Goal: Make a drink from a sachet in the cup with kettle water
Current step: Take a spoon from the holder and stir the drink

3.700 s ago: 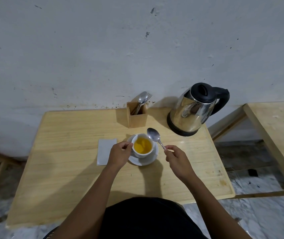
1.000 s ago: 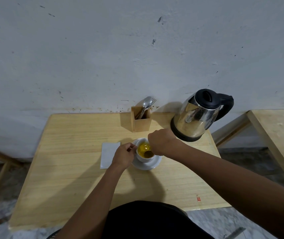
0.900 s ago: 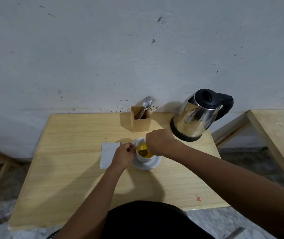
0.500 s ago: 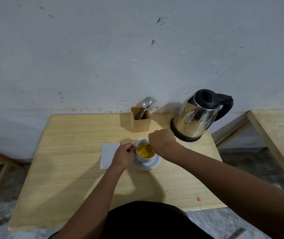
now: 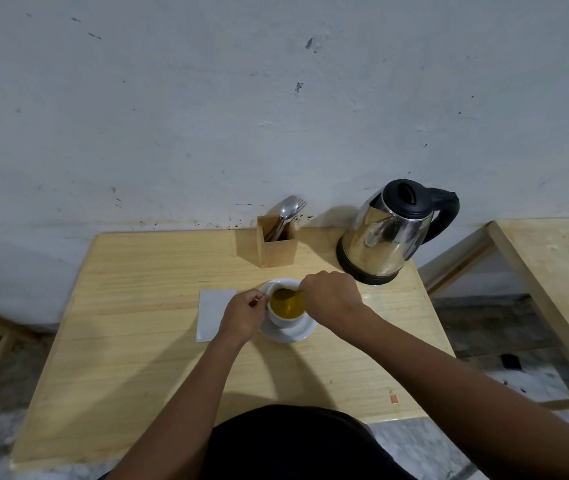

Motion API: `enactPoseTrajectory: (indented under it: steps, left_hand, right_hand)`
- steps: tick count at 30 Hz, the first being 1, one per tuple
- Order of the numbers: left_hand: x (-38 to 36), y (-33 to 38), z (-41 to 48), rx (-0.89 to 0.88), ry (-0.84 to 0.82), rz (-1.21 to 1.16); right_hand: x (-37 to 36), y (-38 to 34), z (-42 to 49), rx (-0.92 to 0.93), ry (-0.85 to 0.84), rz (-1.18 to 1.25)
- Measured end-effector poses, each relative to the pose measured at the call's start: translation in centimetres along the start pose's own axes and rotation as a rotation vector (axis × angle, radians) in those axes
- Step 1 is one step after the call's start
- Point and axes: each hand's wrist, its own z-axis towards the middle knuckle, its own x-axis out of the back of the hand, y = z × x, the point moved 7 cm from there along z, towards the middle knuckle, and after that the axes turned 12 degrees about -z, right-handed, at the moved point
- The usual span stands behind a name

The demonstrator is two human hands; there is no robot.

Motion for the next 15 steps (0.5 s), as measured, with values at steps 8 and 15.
enactPoseTrajectory:
  steps: [8, 15]
  left_hand:
    - [0.0, 0.1, 0.0, -0.012, -0.01, -0.004]
    - [0.0, 0.1, -0.1, -0.023, -0.005, -0.007]
  right_hand:
    - [-2.2, 3.1, -3.5, -0.048, 0.166, 0.245]
    - [-4.9, 3.7, -6.6, -0.148, 0.349, 0.454]
